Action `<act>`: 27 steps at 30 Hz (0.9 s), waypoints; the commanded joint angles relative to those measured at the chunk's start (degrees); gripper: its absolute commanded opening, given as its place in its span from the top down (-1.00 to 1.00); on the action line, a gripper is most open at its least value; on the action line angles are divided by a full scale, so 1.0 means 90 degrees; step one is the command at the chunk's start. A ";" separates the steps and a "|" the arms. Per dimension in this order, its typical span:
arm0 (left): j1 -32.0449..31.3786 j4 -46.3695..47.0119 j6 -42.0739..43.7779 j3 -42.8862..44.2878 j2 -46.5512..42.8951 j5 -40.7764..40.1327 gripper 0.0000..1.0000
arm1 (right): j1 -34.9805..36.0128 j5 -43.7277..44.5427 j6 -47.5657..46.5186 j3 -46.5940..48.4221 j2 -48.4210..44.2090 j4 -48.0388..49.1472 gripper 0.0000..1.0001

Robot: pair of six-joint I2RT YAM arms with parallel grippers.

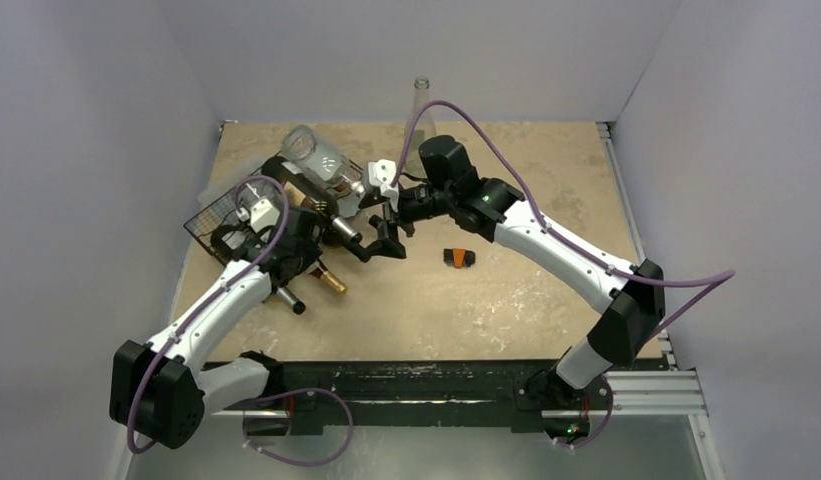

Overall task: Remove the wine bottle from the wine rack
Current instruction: Pick up the wine bottle from the wine rack.

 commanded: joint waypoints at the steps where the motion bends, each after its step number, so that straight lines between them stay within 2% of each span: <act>1: 0.0033 -0.0385 0.0290 0.0181 0.0184 -0.0171 0.31 | -0.0045 -0.0060 0.0113 -0.0066 -0.0278 0.0159 -0.98; 3: 0.0033 -0.0527 0.0273 0.0292 0.0186 -0.0270 0.94 | -0.0053 -0.0070 0.0119 -0.0089 -0.0307 0.0159 -0.98; 4: 0.0033 -0.0634 0.0253 0.0361 0.0160 -0.0325 1.00 | -0.0060 -0.0069 0.0119 -0.0100 -0.0326 0.0156 -0.98; 16: -0.0046 -0.1570 0.0881 0.1259 -0.0913 -0.1065 1.00 | -0.0117 -0.0118 0.0166 -0.0101 -0.0421 0.0170 -0.98; 27: -0.0036 -0.1997 0.1942 0.2421 -0.0765 -0.1230 1.00 | -0.0143 -0.0136 0.0184 -0.0174 -0.0494 0.0179 -0.98</act>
